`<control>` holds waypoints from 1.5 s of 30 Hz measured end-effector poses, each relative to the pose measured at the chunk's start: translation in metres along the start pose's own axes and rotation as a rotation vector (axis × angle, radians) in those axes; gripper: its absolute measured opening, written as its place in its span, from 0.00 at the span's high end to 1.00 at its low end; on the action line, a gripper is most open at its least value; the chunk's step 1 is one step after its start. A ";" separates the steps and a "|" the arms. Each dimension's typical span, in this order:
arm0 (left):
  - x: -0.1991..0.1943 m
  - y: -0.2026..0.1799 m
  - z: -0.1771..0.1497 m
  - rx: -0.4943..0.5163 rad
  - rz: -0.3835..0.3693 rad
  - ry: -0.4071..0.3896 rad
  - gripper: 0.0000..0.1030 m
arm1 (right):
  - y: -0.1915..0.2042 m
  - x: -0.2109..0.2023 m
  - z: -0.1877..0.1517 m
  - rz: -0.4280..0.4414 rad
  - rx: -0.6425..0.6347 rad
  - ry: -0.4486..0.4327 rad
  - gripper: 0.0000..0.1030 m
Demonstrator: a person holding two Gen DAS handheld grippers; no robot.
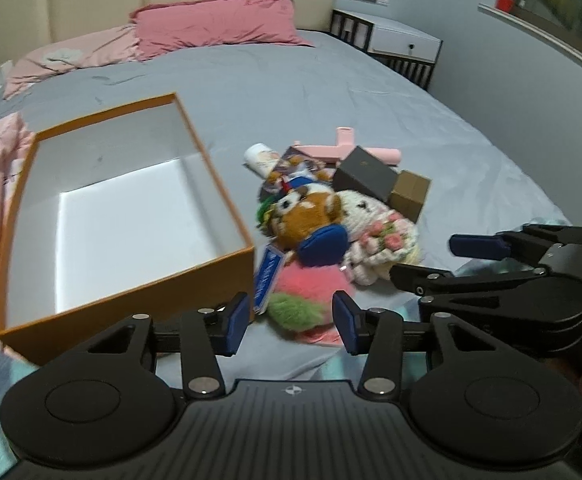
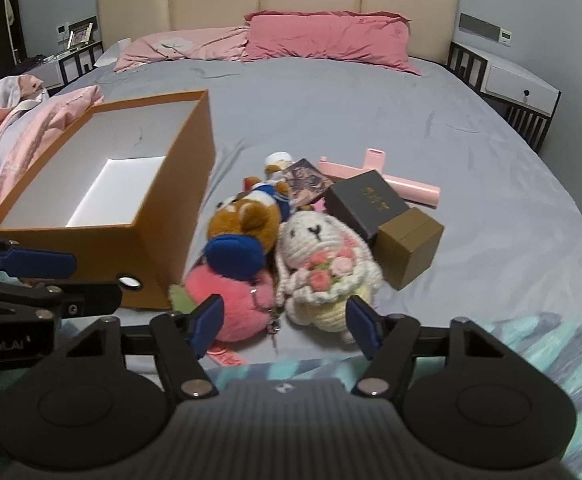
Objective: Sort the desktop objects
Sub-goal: 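Grasp the brown plush dog with the left tool while the right tool grasps the crocheted bunny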
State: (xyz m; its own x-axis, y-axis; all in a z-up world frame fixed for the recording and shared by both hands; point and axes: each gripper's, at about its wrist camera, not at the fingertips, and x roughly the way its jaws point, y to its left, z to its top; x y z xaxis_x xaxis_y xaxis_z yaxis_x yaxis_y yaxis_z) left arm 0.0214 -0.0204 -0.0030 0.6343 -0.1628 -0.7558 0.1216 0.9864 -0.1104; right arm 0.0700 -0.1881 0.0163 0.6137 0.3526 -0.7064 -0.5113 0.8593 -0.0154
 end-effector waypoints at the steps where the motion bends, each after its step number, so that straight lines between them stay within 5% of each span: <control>1: 0.002 -0.001 0.004 0.000 -0.009 0.002 0.48 | -0.003 0.001 0.001 -0.001 -0.006 0.004 0.39; 10: 0.036 -0.010 0.058 -0.004 -0.048 0.044 0.48 | -0.026 0.028 0.021 0.037 -0.092 0.090 0.39; 18: 0.095 -0.015 0.094 0.007 -0.053 0.223 0.45 | -0.039 0.075 0.037 0.106 -0.116 0.243 0.37; 28: 0.149 -0.011 0.107 0.017 0.007 0.355 0.37 | -0.044 0.115 0.041 0.132 -0.113 0.314 0.34; 36: 0.160 -0.016 0.107 0.100 0.102 0.346 0.39 | -0.050 0.129 0.040 0.143 -0.062 0.371 0.42; 45: 0.124 -0.006 0.106 0.041 0.057 0.216 0.49 | -0.061 0.101 0.042 0.164 0.024 0.284 0.48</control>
State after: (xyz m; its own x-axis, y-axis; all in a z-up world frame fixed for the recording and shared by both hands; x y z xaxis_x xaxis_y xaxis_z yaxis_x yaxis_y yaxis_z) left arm 0.1803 -0.0491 -0.0273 0.4634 -0.0944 -0.8811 0.1241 0.9914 -0.0409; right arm 0.1887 -0.1889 -0.0242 0.3307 0.3722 -0.8673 -0.5730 0.8094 0.1289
